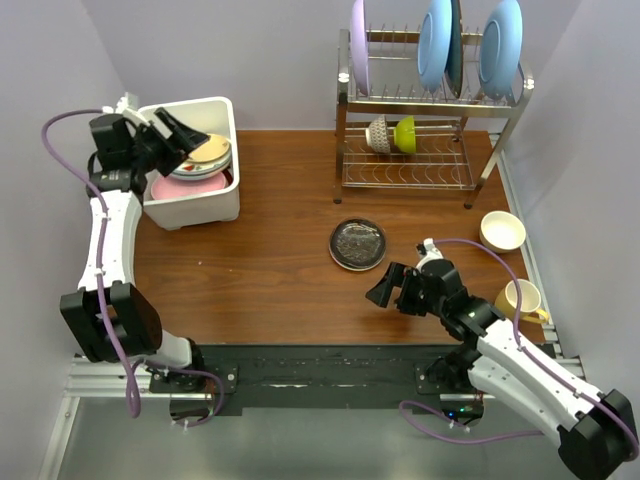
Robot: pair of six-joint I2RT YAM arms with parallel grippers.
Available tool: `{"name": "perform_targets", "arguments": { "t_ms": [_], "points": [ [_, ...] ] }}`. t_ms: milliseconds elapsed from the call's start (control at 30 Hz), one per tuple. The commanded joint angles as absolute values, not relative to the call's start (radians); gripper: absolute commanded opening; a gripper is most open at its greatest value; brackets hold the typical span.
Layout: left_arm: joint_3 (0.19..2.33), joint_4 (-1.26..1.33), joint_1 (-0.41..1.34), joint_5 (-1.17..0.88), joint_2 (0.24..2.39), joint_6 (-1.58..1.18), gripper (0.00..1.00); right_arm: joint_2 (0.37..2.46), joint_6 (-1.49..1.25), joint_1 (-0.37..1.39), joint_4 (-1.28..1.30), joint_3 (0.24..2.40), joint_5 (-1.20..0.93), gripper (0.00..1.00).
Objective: Place the plates into the plastic bin on the countertop
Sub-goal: Pick up the plate at the center of the board.
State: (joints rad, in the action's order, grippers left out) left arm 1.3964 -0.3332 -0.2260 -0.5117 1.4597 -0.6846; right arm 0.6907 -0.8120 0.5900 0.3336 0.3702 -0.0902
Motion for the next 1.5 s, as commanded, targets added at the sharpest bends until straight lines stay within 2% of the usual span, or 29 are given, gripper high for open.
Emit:
{"name": "perform_targets", "arguments": {
  "t_ms": [0, 233, 467, 700, 1000, 1100, 1200, 1233, 1333, 1467],
  "points": [
    [1.404, -0.344, -0.094, -0.508, 1.408, -0.646, 0.87, 0.66, -0.825, 0.595, 0.37, 0.414, -0.051, 0.99],
    [1.295, -0.313, 0.116, -0.419, 1.347, -0.657, 0.88, 0.664, -0.833, 0.595, 0.431, 0.431, -0.002, 0.99],
    [1.129, -0.25, 0.316, -0.322, 1.315, -0.701, 0.88, 0.782, -0.865, 0.594, 0.414, 0.471, 0.043, 0.99],
    [1.014, -0.199, 0.439, -0.279, 1.324, -0.745, 0.88, 0.984, -0.848, 0.591, 0.31, 0.549, 0.072, 0.97],
    [0.904, -0.196, 0.558, -0.209, 1.319, -0.799, 0.85, 1.118, -0.807, 0.537, 0.235, 0.644, 0.086, 0.94],
    [0.858, -0.172, 0.592, -0.195, 1.305, -0.825, 0.85, 1.169, -0.795, 0.477, 0.219, 0.655, 0.066, 0.91],
    [0.822, -0.156, 0.621, -0.183, 1.296, -0.85, 0.85, 1.219, -0.79, 0.414, 0.161, 0.644, 0.003, 0.84],
    [0.807, -0.152, 0.627, -0.18, 1.296, -0.856, 0.85, 1.229, -0.788, 0.402, 0.126, 0.643, -0.02, 0.77],
    [0.786, -0.141, 0.655, -0.172, 1.295, -0.874, 0.85, 1.278, -0.775, 0.371, 0.08, 0.646, -0.051, 0.68],
    [0.758, -0.124, 0.701, -0.155, 1.299, -0.894, 0.84, 1.348, -0.756, 0.359, 0.052, 0.673, -0.084, 0.62]
  ]
}}
